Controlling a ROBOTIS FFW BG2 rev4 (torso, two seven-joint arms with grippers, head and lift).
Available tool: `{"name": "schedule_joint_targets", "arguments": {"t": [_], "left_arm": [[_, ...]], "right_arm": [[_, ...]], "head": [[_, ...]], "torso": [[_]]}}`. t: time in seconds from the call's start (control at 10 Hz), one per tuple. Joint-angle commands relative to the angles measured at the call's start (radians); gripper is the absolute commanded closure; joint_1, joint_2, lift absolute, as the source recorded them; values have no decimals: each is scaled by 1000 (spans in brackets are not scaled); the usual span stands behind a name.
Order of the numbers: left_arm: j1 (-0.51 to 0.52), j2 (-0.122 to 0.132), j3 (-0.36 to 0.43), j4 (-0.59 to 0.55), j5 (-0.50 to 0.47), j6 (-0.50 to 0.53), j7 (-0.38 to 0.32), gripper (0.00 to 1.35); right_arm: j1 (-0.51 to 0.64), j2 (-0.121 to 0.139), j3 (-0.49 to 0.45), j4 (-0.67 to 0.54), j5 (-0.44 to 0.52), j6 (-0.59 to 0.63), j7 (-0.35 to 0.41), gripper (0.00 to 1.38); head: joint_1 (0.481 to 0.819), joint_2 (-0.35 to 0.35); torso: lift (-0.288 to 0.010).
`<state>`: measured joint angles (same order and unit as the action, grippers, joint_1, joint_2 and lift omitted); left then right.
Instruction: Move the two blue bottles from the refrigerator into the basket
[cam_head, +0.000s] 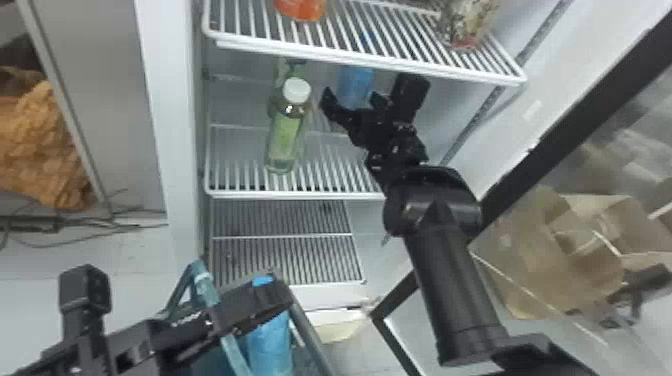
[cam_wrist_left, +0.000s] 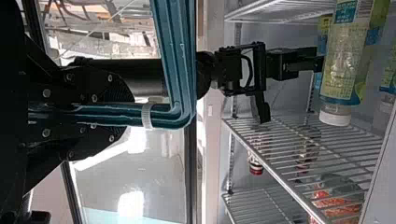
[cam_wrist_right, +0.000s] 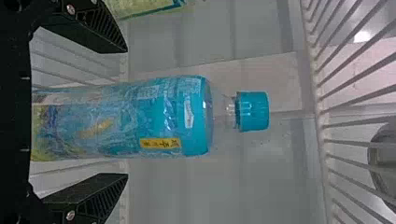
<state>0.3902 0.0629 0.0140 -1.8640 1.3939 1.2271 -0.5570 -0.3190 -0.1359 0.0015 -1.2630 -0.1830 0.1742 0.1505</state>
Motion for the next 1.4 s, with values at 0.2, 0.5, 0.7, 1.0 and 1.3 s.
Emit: {"name": "schedule_joint_targets", "arguments": {"t": [0.2, 0.5, 0.7, 1.0, 1.3], "left_arm": [[0, -2, 2, 0, -2, 0, 0, 1197], [-2, -2, 2, 0, -2, 0, 0, 1197], [-2, -2, 2, 0, -2, 0, 0, 1197], [-2, -2, 0, 0, -4, 0, 0, 1197], [0, -2, 0, 0, -4, 0, 0, 1197]], "right_arm": [[-30, -4, -9, 30, 16, 17, -9, 430], [-22, -5, -17, 15, 10, 39, -16, 1268], [-5, -8, -17, -7, 2, 39, -14, 1271], [113, -22, -33, -174, -24, 47, -14, 1271], [235, -39, -39, -338, -78, 64, -5, 1271]], "head": [[695, -328], [695, -336], [695, -341], [695, -344], [695, -350]], "torso": [[-216], [-216], [-216], [-216], [-216]]}}
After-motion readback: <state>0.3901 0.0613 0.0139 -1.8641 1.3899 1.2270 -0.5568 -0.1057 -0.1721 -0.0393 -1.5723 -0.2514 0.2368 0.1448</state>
